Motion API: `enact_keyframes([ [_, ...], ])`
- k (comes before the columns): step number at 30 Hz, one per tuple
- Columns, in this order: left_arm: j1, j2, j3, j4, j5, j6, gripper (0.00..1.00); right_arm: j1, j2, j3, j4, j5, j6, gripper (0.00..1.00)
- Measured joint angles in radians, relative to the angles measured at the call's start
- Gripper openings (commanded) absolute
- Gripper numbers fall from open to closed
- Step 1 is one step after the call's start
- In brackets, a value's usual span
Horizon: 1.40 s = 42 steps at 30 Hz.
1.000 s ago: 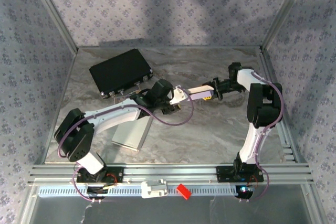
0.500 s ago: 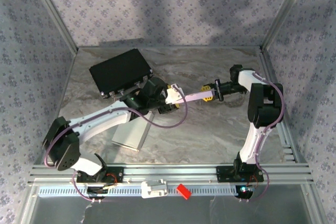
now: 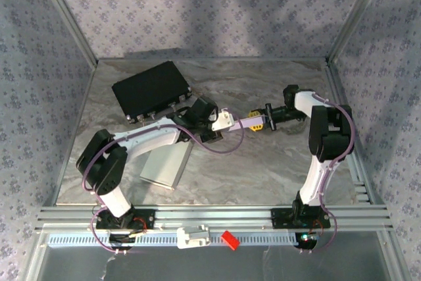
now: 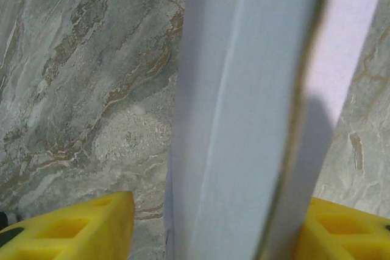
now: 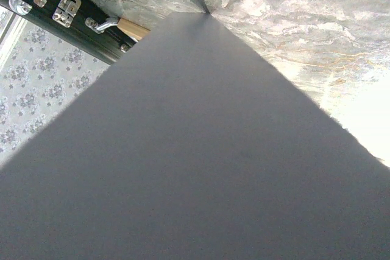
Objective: Fold the paper box
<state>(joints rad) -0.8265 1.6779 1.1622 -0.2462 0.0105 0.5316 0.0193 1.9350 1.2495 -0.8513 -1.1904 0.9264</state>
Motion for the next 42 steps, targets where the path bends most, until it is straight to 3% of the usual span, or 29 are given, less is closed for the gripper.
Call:
enact_keyframes([
  [6,-0.006,0.0,0.037,-0.1,0.038,0.009,0.47,0.0,-0.009,-0.081,0.044,-0.047,0.039,0.21],
  [10,-0.006,0.001,0.088,-0.212,0.085,0.018,0.45,0.003,-0.015,-0.129,0.057,-0.071,0.084,0.43],
  [14,-0.005,0.007,0.142,-0.302,0.116,0.018,0.44,0.001,-0.016,-0.134,0.05,-0.006,0.113,0.62],
  [17,-0.005,0.029,0.191,-0.37,0.132,0.015,0.44,-0.014,-0.021,-0.109,0.034,0.046,0.115,0.69],
  [29,-0.005,0.095,0.273,-0.481,0.117,-0.075,0.44,-0.104,-0.259,-0.039,0.05,0.265,0.151,0.73],
  [37,0.003,0.135,0.325,-0.492,0.107,-0.104,0.4,-0.06,-0.228,-0.039,0.096,0.31,0.216,0.71],
  [42,0.032,0.172,0.379,-0.53,0.136,-0.114,0.4,-0.087,-0.261,-0.024,0.077,0.406,0.229,0.7],
])
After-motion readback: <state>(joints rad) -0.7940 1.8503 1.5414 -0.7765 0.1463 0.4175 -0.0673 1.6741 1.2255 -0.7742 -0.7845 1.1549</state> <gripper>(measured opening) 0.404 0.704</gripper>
